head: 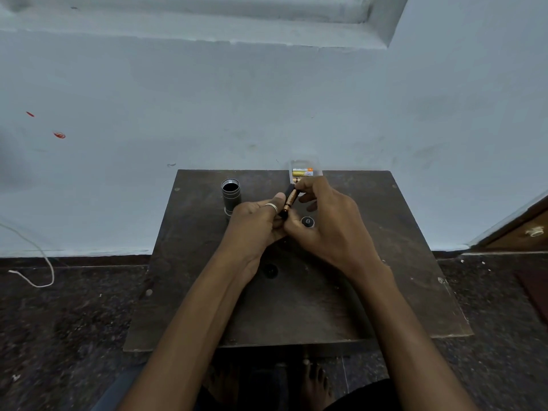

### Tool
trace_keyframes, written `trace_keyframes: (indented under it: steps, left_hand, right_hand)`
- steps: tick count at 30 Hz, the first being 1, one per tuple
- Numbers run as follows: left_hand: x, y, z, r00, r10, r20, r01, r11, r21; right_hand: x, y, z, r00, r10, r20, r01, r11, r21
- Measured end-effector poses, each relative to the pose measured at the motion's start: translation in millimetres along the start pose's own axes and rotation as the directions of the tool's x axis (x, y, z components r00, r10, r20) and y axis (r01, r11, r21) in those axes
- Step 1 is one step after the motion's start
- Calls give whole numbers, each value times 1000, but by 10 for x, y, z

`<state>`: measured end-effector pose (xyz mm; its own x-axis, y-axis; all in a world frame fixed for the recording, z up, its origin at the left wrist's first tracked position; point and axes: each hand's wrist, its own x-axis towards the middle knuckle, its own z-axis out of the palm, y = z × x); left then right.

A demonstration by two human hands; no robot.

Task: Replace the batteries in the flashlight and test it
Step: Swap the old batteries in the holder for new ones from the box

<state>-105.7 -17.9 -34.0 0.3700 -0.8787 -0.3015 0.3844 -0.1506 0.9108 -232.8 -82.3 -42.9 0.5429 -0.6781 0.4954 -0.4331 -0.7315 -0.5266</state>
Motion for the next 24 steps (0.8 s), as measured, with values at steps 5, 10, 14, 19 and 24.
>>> trace_keyframes:
  steps: [5, 10, 14, 19, 24]
  left_hand:
    - [-1, 12, 9, 999, -27, -33, 25, 998, -59]
    - [-5, 37, 28, 997, -64, -39, 59, 991, -124]
    - [-6, 41, 21, 996, -81, -45, 74, 988, -133]
    - [18, 39, 31, 992, -105, -65, 95, 985, -145]
    - [14, 46, 46, 990, -116, -74, 107, 987, -117]
  right_hand:
    - [22, 44, -33, 997, -50, 58, 47, 997, 57]
    - [42, 47, -18, 997, -68, -27, 71, 988, 134]
    - [98, 7, -38, 967, 225, -121, -161, 905, 394]
    - [132, 70, -186, 828, 560, 39, -416, 565, 713]
    - [52, 300, -177, 834, 551, 3, -551, 834, 4]
